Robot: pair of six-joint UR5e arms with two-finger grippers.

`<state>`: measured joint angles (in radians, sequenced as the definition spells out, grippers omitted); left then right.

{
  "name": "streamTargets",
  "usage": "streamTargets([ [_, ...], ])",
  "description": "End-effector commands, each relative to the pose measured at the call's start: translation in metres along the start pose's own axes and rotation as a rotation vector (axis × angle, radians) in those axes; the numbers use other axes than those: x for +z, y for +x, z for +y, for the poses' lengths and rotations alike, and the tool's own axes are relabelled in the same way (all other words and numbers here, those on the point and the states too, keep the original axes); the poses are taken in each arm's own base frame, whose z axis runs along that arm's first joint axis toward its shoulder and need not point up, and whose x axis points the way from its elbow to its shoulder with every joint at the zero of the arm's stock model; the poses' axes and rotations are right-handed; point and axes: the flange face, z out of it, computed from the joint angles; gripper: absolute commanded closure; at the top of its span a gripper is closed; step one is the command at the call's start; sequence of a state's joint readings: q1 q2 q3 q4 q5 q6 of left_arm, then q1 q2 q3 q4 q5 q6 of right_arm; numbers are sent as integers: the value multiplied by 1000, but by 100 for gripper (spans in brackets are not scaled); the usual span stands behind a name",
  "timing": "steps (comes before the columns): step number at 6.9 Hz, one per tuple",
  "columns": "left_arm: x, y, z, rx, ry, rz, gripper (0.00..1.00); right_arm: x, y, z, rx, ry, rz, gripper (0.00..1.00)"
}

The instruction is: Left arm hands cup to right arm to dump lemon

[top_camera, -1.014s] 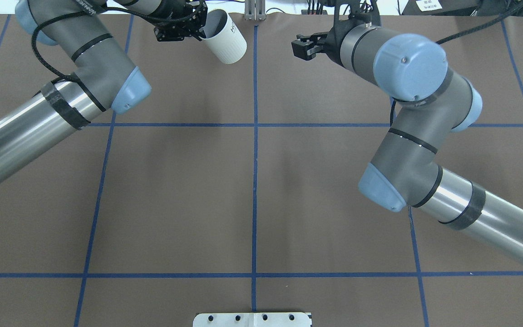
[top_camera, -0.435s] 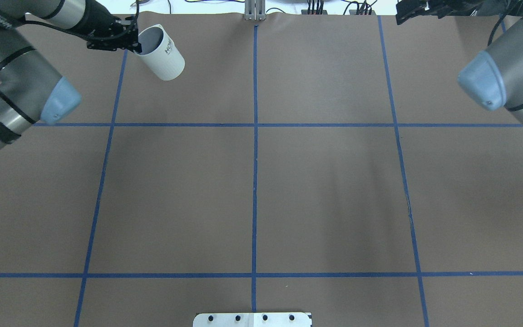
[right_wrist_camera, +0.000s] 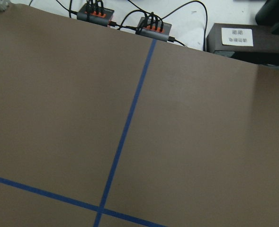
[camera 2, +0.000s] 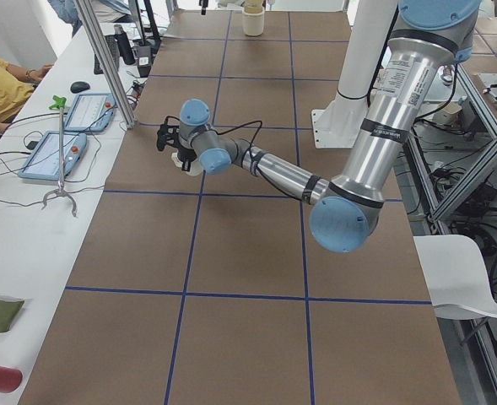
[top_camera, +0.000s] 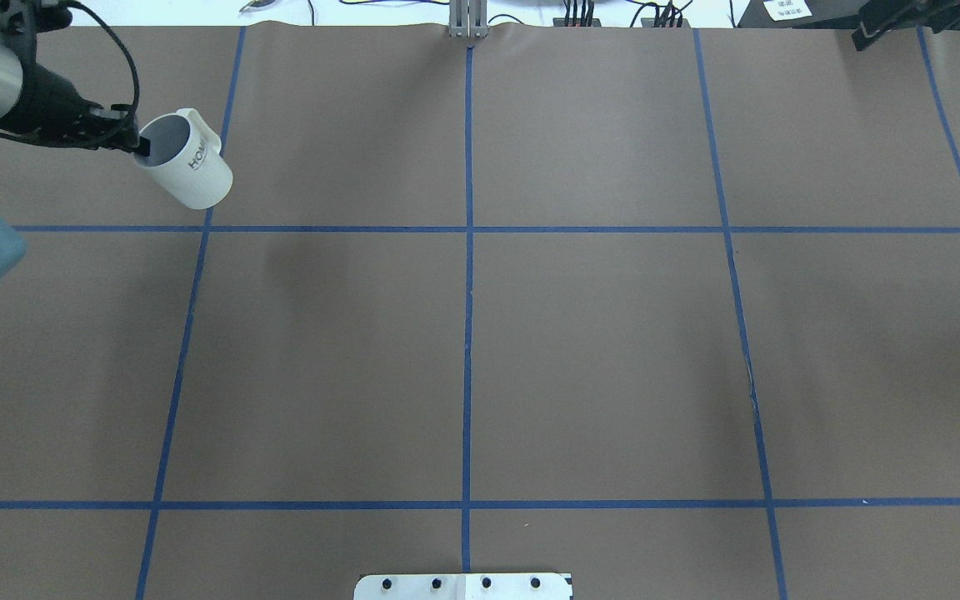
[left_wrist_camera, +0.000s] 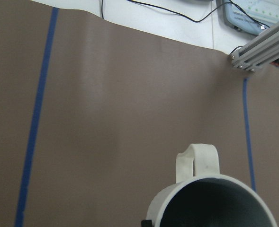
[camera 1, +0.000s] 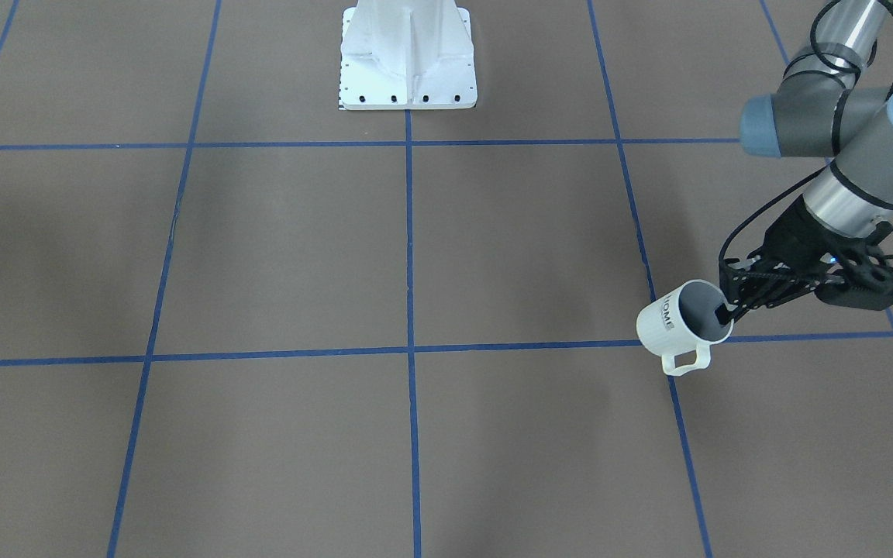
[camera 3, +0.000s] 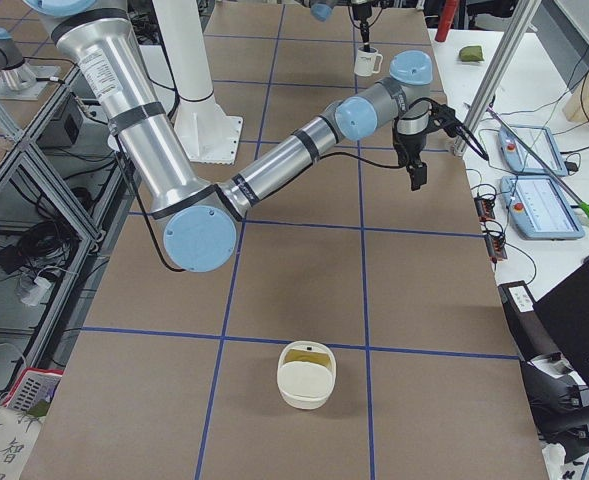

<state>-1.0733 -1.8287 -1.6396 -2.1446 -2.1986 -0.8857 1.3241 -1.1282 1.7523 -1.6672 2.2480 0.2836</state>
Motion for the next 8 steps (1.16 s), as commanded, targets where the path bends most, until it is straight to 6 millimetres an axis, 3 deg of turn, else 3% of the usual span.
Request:
streamTargets([
  [1,1,-81,61,105,-45,-69,100,1,68,24,-38,-59,18,0],
  [2,2,-112,85,143,-57,-77,100,1,102,33,-64,-93,34,0],
  [3,0,-131,102,143,-58,-83,100,-3,150,43,-95,-107,47,0],
  [4,-2,-147,108,139,-23,-132,100,-1,182,50,-106,-124,47,0],
  [6,-1,-152,106,139,4,-168,100,4,200,56,-81,-139,35,0],
  [8,1,-152,107,140,1,-170,40,13,208,69,-69,-150,30,0],
])
